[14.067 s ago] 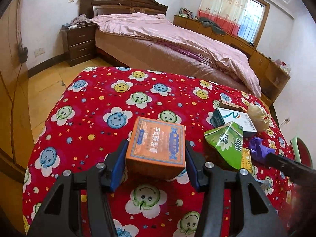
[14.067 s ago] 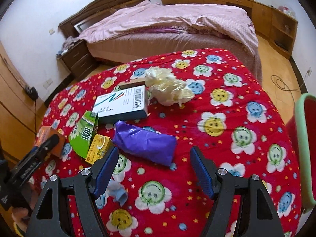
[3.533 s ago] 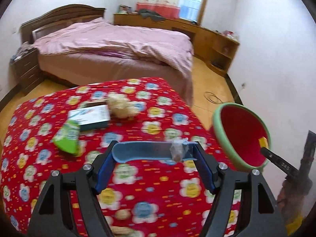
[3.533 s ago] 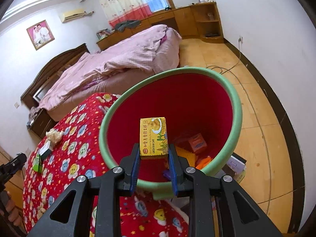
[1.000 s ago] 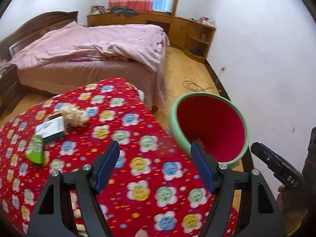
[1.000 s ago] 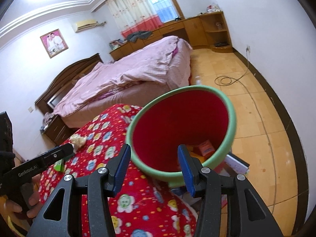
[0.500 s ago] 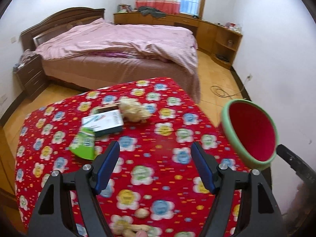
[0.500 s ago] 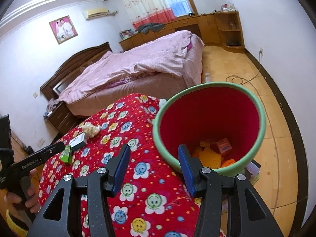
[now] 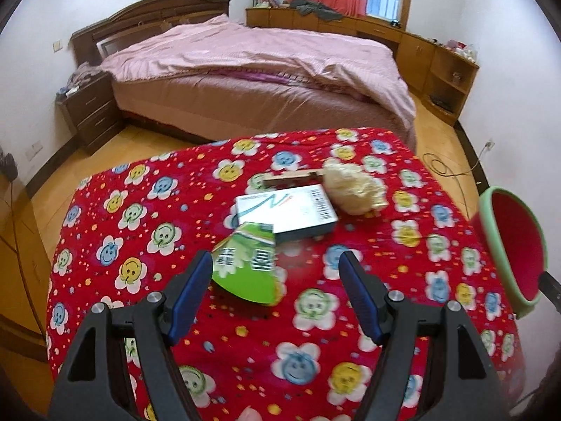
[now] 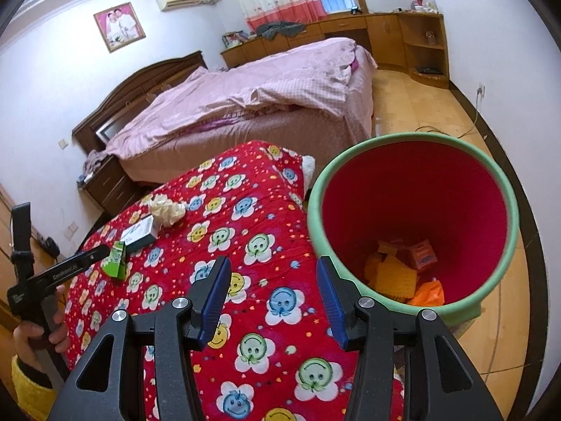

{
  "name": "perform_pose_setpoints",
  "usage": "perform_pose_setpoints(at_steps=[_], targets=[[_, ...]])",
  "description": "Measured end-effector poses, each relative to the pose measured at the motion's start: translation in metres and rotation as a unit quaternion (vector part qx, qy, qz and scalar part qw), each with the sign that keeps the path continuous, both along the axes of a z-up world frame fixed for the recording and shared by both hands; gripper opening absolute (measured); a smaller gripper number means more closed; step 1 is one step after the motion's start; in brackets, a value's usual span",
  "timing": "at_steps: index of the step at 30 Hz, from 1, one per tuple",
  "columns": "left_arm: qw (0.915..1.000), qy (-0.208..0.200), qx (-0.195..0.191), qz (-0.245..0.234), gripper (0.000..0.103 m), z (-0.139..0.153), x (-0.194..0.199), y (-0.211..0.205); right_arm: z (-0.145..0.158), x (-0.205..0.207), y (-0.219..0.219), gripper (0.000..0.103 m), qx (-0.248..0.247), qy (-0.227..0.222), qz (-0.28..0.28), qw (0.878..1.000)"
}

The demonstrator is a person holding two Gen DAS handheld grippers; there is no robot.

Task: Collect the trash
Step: 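Grasp the green paper packet with the left tool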

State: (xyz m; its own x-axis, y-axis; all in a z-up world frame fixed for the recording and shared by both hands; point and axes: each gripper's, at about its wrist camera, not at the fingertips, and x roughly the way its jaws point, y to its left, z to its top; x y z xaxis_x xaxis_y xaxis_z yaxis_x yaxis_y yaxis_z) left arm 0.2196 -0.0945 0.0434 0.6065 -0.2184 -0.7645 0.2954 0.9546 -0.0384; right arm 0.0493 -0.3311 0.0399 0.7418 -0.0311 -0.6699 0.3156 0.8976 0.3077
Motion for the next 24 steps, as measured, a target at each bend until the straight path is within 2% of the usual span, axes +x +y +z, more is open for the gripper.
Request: perform_pose_setpoints(at_steps=[8, 15, 20, 24], targets=[[0.9995, 0.012, 0.022, 0.021, 0.074, -0.029, 0.024, 0.009, -0.006, 0.02, 0.012, 0.052, -0.007, 0.017, 0.012, 1.0], [0.9983, 0.046, -0.003, 0.037, 0.074, -0.051, 0.035, 0.02, -0.009, 0.034, 0.022, 0.052, -0.012, 0.03, 0.03, 0.999], [0.9983, 0.037, -0.033, 0.029, 0.053, -0.053, 0.032, 0.027, -0.008, 0.05, 0.033, 0.052, -0.019, 0.034, 0.048, 0.998], [0.9974, 0.029, -0.06, 0.029, 0.05, -0.051, 0.028, 0.034, -0.007, 0.065, 0.041, 0.052, -0.025, 0.036, 0.06, 0.997]])
